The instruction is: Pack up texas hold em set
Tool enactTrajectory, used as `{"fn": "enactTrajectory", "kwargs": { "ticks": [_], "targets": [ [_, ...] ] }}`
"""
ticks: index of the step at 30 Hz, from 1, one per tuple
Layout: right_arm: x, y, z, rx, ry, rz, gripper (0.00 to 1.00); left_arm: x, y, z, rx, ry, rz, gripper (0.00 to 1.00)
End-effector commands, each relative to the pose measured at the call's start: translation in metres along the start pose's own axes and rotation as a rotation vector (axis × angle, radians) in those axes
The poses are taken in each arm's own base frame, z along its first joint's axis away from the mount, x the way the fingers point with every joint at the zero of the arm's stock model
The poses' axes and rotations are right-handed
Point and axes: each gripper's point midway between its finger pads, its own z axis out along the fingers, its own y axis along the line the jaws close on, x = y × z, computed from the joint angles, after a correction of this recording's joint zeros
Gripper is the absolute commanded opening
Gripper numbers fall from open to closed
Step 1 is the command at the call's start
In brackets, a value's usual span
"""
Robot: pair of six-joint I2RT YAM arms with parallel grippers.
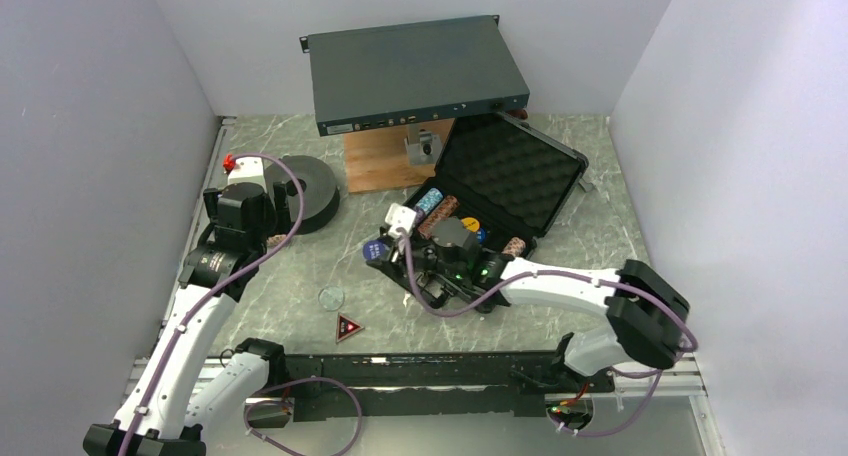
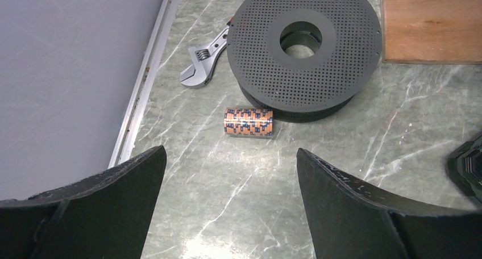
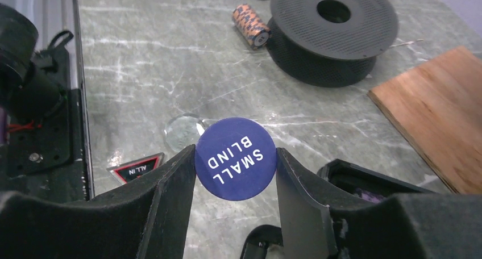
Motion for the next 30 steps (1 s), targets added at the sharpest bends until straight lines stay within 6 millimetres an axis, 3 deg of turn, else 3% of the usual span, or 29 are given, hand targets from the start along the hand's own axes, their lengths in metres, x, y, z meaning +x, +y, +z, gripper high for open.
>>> {"fn": "enactTrajectory", "kwargs": {
  "ticks": [1, 7, 15, 20, 30],
  "targets": [
    [-0.037, -0.022, -0.029, 0.112, -0.131, 0.087, 0.00, -0.009, 0.000, -0.002, 0.015, -0.038, -0.009, 0.90],
    [-0.012, -0.070, -0.043, 0.340, 0.033, 0.196, 0.00, -0.011, -0.002, -0.004, 0.031, -0.047, -0.015, 0.90],
    [0.014, -0.106, -0.073, 0.559, 0.079, 0.317, 0.00, -0.011, -0.004, -0.006, 0.045, -0.050, -0.017, 0.90],
    [0.040, -0.140, -0.096, 0.756, 0.120, 0.415, 0.00, -0.011, -0.004, -0.006, 0.048, -0.052, -0.019, 0.90],
    [0.084, -0.185, -0.117, 0.988, 0.274, 0.509, 0.00, -0.012, -0.004, -0.008, 0.052, -0.057, -0.020, 0.90]
  ]
}}
